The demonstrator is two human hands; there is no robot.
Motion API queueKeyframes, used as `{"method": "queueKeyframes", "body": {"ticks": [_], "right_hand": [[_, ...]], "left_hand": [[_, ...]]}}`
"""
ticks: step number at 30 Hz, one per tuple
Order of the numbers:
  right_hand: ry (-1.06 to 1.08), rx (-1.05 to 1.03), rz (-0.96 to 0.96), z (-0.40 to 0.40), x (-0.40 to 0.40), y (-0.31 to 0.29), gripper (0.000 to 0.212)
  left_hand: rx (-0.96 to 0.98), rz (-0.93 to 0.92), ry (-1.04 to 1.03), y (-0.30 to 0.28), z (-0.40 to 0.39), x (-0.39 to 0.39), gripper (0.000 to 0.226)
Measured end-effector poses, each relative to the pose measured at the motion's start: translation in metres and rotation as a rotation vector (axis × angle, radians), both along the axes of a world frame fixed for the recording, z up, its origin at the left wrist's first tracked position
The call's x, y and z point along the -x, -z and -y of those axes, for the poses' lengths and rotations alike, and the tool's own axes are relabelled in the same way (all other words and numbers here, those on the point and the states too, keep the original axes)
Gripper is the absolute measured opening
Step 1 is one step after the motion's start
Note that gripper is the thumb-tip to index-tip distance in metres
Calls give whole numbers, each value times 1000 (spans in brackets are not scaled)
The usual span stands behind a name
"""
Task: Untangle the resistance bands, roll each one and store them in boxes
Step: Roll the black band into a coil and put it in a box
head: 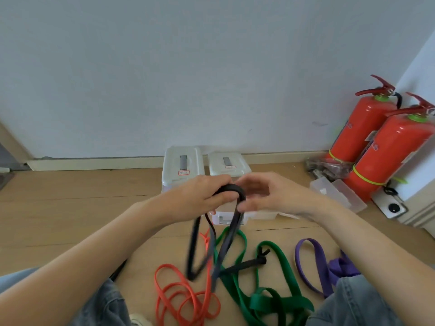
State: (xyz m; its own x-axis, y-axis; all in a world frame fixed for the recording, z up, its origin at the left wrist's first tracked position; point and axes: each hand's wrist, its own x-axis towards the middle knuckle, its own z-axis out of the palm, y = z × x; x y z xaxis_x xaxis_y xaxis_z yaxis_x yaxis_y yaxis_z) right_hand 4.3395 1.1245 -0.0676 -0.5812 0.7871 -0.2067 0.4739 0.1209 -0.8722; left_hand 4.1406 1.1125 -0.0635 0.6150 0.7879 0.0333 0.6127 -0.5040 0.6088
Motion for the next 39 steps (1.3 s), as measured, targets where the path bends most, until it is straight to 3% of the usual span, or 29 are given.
{"method": "queueKeyframes", "body": {"ticks": [3, 7, 13, 18, 22, 24, 27, 30, 32, 34, 36, 39], "right_hand": [[79, -85, -122, -2, 1, -12, 10], [247, -67, -235, -11, -15, -23, 11], [-5, -171, 346, -12, -30, -15, 12], [-48, -57, 88, 1, -2, 0, 29], [-19, -54, -33, 1, 5, -4, 13], [-18, -44, -65, -1, 1, -10, 15], [-72, -86, 78, 0, -2, -16, 16], [-171, -252, 335, 3, 8, -6, 9], [-176, -331, 391, 5, 12, -2, 11], [-129, -266, 295, 6, 11, -1, 17], [-73, -121, 82, 8, 12, -3, 20], [-10, -32, -98, 8, 12, -5, 22]], "left_hand": [[77, 23, -2, 10, -4, 3, 21], [169, -48, -29, 30, -6, 12, 18], [199, 147, -38, 16, -7, 19, 27], [264, 164, 30, 10, 1, 1, 23], [294, 176, 31, 6, 0, 4, 20], [340, 194, 38, 5, 0, 8, 20], [322, 159, 48, 5, 1, 8, 19], [308, 82, 44, 7, 1, 5, 20], [345, 77, 28, 6, 0, 5, 19], [431, 154, 30, 2, 0, 7, 18], [488, 224, 67, -4, 2, 8, 19], [475, 268, 88, -7, 4, 9, 19]]}}
